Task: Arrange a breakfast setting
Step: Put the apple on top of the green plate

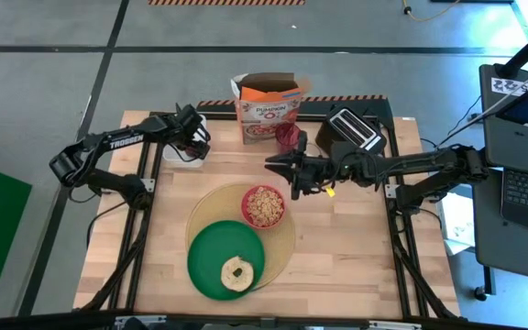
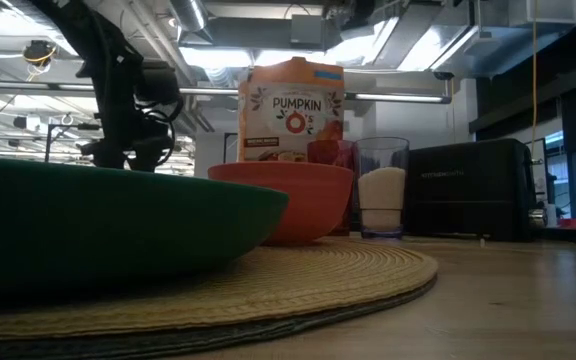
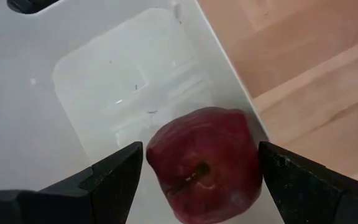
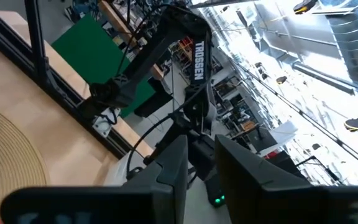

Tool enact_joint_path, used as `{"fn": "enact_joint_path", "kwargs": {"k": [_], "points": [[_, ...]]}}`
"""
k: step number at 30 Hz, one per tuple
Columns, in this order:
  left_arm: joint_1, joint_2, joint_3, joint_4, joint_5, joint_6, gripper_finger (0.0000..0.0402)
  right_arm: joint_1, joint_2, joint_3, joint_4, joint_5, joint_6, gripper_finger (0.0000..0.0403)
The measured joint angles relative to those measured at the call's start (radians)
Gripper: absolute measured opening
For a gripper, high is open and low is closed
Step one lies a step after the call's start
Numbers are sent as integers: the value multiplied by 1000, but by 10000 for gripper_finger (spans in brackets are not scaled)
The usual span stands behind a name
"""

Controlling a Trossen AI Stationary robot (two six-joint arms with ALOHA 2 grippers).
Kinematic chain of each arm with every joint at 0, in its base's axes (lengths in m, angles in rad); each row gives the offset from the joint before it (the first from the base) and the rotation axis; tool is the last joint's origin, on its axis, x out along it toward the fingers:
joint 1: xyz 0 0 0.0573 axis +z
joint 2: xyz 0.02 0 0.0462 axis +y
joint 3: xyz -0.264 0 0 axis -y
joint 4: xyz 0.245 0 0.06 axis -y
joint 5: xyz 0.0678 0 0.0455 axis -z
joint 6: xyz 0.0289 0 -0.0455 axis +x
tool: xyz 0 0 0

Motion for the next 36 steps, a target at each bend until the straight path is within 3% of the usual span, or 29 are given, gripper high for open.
{"fn": "enact_joint_path", "kwargs": {"k": [4,13,27,31,36], "points": [[11,0,0,-2,25,3,300,0,0,0,-8,0,7,83],[14,-1,0,-2,23,29,224,0,0,0,-8,0,7,83],[11,-43,33,-41,-7,57,219,0,1,0,-13,0,4,83],[-23,-94,98,-121,-91,63,223,0,1,0,-13,0,4,83],[-114,-177,158,-192,-89,65,219,0,1,0,-14,0,3,83]]}}
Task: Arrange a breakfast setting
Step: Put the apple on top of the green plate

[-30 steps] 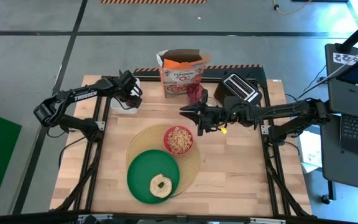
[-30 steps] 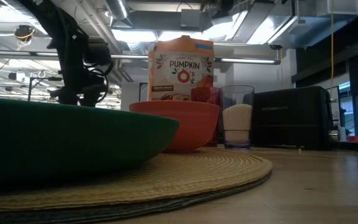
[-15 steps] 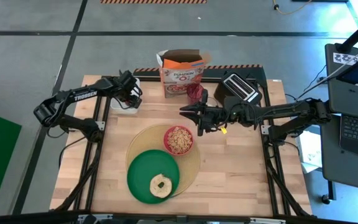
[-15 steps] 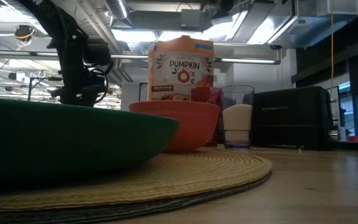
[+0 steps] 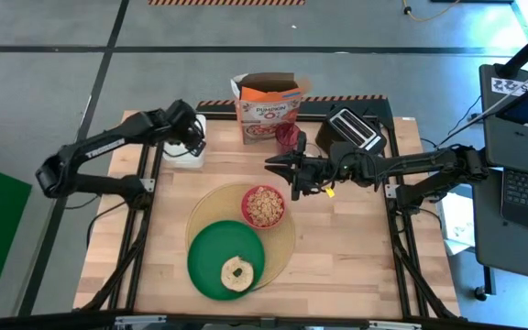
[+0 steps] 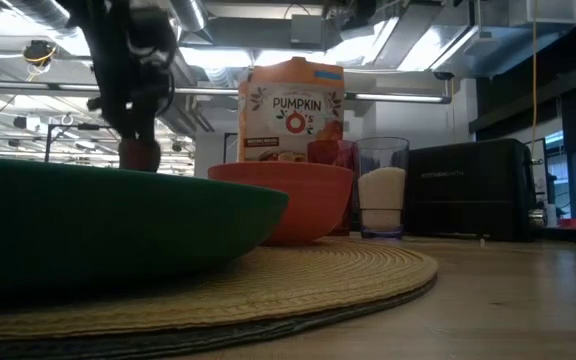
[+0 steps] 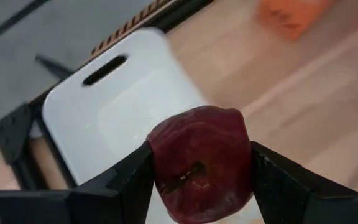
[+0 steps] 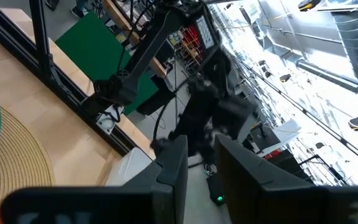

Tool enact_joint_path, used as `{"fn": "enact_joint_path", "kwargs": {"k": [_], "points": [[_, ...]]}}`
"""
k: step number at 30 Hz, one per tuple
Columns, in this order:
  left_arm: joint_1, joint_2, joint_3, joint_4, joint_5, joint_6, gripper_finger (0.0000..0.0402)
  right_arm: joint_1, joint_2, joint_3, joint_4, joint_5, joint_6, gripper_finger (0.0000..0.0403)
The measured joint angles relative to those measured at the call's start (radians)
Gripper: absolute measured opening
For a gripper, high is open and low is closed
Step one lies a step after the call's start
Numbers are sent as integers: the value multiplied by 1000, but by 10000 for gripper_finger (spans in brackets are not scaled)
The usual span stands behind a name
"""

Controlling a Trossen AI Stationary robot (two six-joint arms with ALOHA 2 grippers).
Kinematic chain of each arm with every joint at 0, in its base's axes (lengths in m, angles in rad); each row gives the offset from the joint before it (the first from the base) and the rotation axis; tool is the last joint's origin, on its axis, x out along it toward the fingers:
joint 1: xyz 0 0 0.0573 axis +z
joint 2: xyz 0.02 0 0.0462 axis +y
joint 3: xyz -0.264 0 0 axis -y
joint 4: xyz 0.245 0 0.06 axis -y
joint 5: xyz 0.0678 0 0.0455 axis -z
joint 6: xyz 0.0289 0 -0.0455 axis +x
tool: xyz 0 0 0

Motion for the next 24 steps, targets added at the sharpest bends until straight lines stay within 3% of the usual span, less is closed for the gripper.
{"fn": "enact_joint_path", "kwargs": {"k": [8,14,24], "points": [[-256,-93,117,-160,51,-29,221,0,0,0,-8,5,-8,83],[-556,-126,129,-102,180,-10,219,0,0,0,-8,8,-8,83],[-1054,-50,129,4,126,-170,219,0,0,1,-10,8,-8,83]]}}
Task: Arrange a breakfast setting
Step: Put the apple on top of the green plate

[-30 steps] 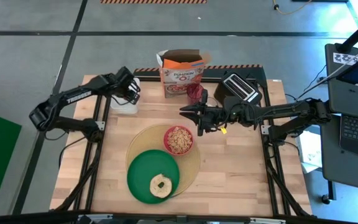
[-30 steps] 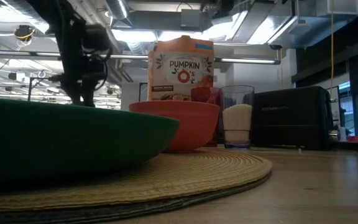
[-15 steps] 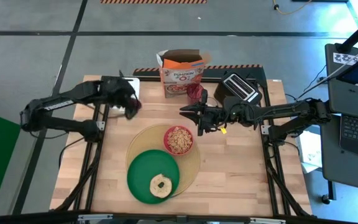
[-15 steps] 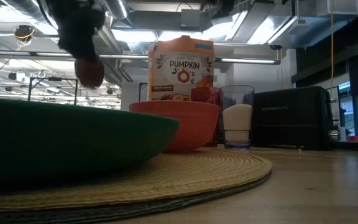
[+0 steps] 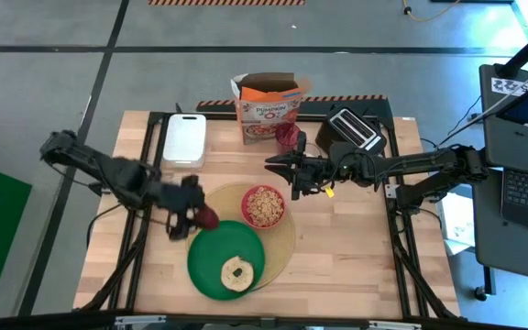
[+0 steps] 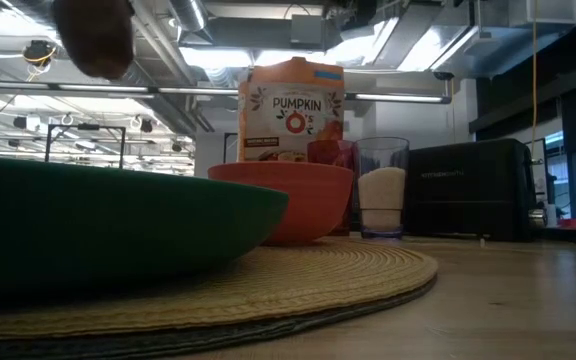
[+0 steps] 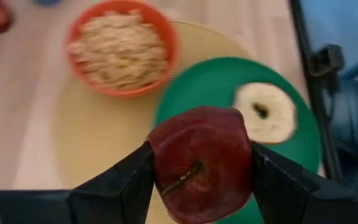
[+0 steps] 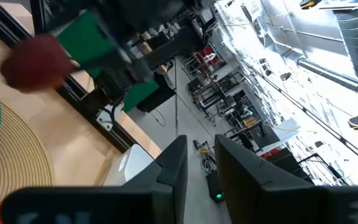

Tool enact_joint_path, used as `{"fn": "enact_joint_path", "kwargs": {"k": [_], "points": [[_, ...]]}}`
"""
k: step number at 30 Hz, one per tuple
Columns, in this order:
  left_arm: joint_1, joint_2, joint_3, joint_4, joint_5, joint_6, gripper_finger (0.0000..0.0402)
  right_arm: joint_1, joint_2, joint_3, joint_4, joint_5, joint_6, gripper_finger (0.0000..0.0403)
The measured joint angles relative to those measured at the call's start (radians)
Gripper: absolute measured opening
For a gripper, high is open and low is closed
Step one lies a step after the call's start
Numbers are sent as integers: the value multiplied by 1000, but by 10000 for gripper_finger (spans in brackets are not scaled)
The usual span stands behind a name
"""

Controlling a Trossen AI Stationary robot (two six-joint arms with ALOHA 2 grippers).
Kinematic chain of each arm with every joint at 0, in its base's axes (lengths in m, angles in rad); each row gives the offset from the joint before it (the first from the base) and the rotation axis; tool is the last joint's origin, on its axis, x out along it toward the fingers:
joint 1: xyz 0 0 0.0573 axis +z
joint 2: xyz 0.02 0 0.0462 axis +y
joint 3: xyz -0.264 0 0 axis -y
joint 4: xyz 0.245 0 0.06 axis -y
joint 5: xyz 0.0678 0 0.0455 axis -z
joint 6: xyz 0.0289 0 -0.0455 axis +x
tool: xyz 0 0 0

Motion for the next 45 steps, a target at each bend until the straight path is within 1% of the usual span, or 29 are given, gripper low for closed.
{"fn": "enact_joint_path", "kwargs": {"k": [6,8,11,15,18,27,36,40,45], "points": [[-197,162,0,20,-77,-12,220,0,0,0,-4,0,6,83],[-238,231,0,18,-76,-1,221,0,0,0,-6,0,6,83],[-267,317,0,30,-54,32,222,0,0,0,-6,0,7,83],[-263,392,0,78,-6,119,223,0,0,0,-6,0,7,83],[-241,417,0,103,29,169,223,0,0,0,-5,-1,8,83],[-172,417,0,111,37,317,224,0,0,0,-5,0,8,83],[-128,417,0,143,34,422,224,0,0,0,-5,0,8,83],[-112,417,-1,145,41,425,224,0,0,0,-9,0,8,83],[-108,427,-36,169,46,443,224,0,0,0,-12,-1,8,83]]}}
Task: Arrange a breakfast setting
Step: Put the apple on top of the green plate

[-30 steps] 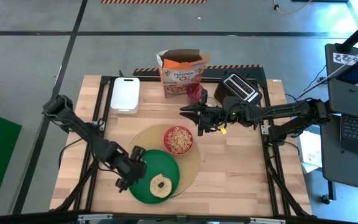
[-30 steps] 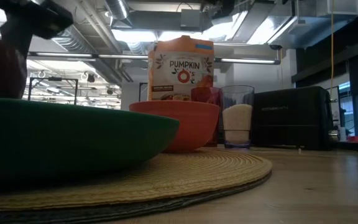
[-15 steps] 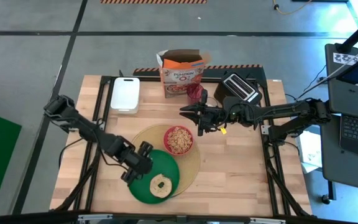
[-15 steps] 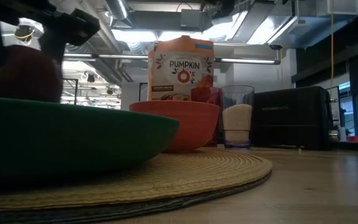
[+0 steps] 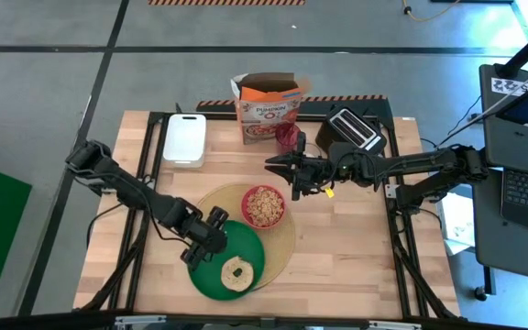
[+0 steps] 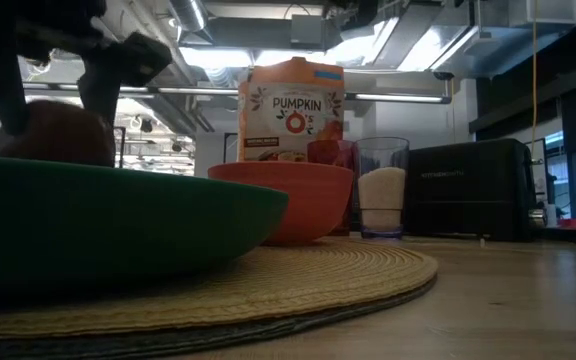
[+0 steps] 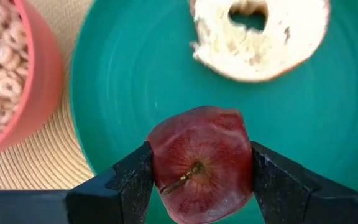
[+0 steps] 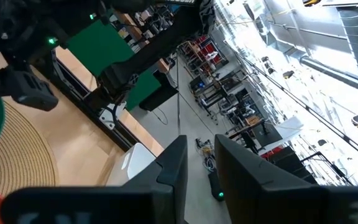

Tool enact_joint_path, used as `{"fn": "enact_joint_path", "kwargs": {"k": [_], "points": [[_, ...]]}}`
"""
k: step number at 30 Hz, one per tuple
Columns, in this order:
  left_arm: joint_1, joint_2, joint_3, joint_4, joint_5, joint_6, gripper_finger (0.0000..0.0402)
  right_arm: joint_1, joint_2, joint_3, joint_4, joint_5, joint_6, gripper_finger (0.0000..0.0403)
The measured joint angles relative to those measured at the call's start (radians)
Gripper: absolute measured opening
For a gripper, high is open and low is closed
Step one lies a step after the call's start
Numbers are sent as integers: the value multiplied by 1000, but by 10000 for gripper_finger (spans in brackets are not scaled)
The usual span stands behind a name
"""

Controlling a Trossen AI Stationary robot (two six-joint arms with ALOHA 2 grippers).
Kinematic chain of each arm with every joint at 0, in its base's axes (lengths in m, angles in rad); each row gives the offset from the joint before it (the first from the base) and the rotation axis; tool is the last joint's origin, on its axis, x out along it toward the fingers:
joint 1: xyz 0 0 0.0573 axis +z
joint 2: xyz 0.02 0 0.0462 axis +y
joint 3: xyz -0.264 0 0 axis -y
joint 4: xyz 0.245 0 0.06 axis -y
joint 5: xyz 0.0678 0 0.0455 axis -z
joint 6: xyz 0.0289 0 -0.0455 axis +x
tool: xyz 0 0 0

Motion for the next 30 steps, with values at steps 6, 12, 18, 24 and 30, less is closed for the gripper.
{"fn": "enact_joint_path", "kwargs": {"k": [6,12,18,24,30], "points": [[0,3,-22,33,-12,6,224,0,0,0,-1,0,0,83],[0,3,-22,39,-6,2,224,0,0,0,-1,0,0,83],[0,3,-22,39,-6,-21,225,0,0,0,-2,0,0,83],[-2,3,-22,38,-5,-26,225,0,0,0,-3,0,0,83],[-2,3,-22,22,4,-46,225,0,0,0,-7,0,0,83]]}}
